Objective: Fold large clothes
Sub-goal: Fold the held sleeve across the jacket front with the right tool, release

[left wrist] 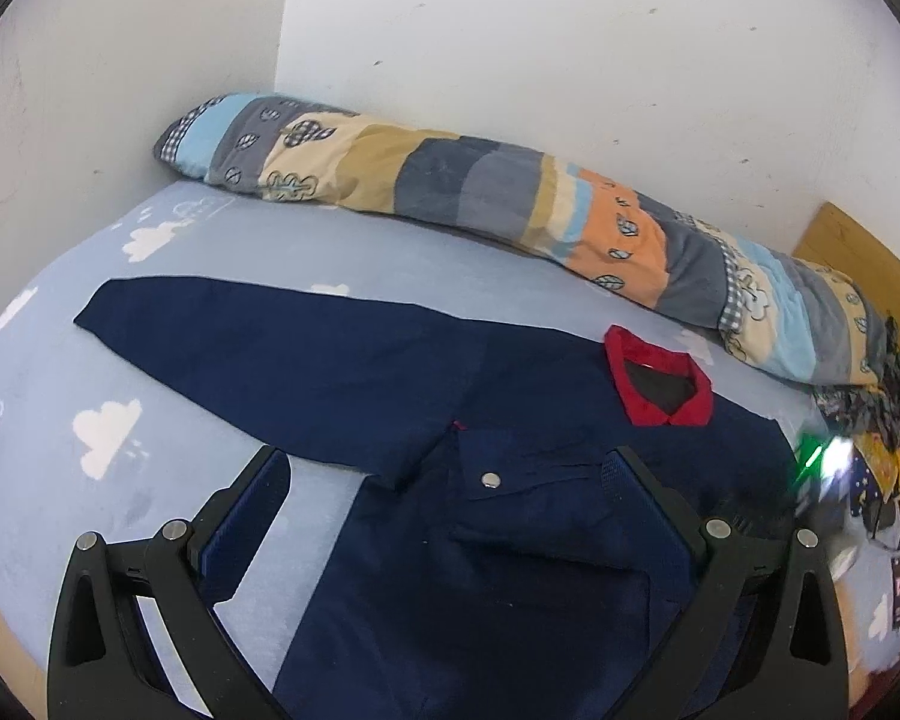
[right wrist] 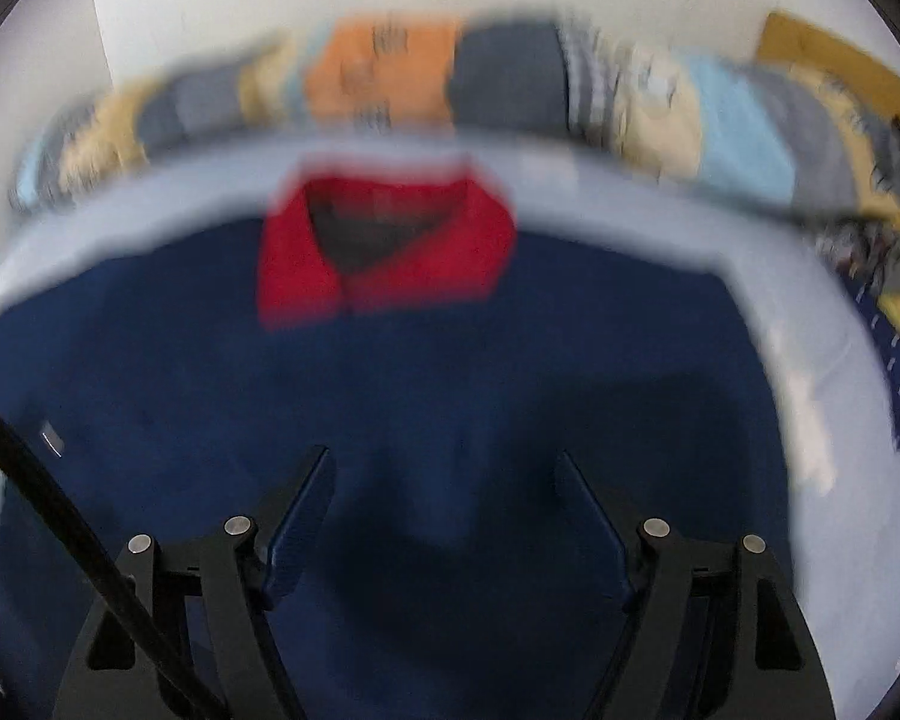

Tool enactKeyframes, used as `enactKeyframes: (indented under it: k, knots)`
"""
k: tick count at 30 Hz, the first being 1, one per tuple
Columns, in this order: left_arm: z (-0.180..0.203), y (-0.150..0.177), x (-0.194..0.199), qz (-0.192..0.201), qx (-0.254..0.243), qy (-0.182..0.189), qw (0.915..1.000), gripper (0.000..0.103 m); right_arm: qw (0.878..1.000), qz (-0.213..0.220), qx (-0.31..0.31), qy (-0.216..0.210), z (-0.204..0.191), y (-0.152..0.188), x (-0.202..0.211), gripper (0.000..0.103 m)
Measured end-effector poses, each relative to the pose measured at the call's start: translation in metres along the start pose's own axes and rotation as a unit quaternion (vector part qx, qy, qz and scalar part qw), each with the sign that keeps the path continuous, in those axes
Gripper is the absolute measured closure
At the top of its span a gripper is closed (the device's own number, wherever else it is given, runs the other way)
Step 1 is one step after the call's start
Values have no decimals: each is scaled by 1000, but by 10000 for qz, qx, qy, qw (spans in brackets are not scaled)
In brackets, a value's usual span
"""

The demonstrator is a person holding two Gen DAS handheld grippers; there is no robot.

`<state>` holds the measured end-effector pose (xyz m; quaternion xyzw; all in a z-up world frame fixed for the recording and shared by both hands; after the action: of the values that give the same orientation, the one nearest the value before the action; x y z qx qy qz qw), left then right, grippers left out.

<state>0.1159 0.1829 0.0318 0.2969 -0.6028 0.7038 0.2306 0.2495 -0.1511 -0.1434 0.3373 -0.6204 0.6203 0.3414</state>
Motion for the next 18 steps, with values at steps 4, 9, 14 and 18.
enactKeyframes:
  k: [4, 9, 14, 18]
  knots:
    - [-17, -5, -11, -133, 123, -96, 9998, 0, 9991, -260, -54, -326, 6, 8, -6, 25]
    - [-68, -9, -42, -556, 757, -41, 9956, 0, 9965, 350, -281, -701, 28, -21, 72, 26]
    - [-143, -11, -70, -783, 1610, 9, 9838, 0, 9909, 1034, -232, -830, 44, -11, 147, 21]
    - [-220, -10, -84, -821, 2271, -163, 9703, 0, 9923, 1038, -387, -553, 67, 18, 169, 20]
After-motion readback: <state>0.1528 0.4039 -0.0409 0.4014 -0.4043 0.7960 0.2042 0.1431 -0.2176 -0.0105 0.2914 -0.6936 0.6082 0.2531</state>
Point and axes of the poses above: each gripper's, at about its wrist camera, not at the fingertips, and x roughly against the way its jaws point, z to its right, y to its underside, the point moved 3 cm from there along -x, roughly the way its jaws point, and after that the axes turned 8 degrees about -x, right-handed, at the moved point
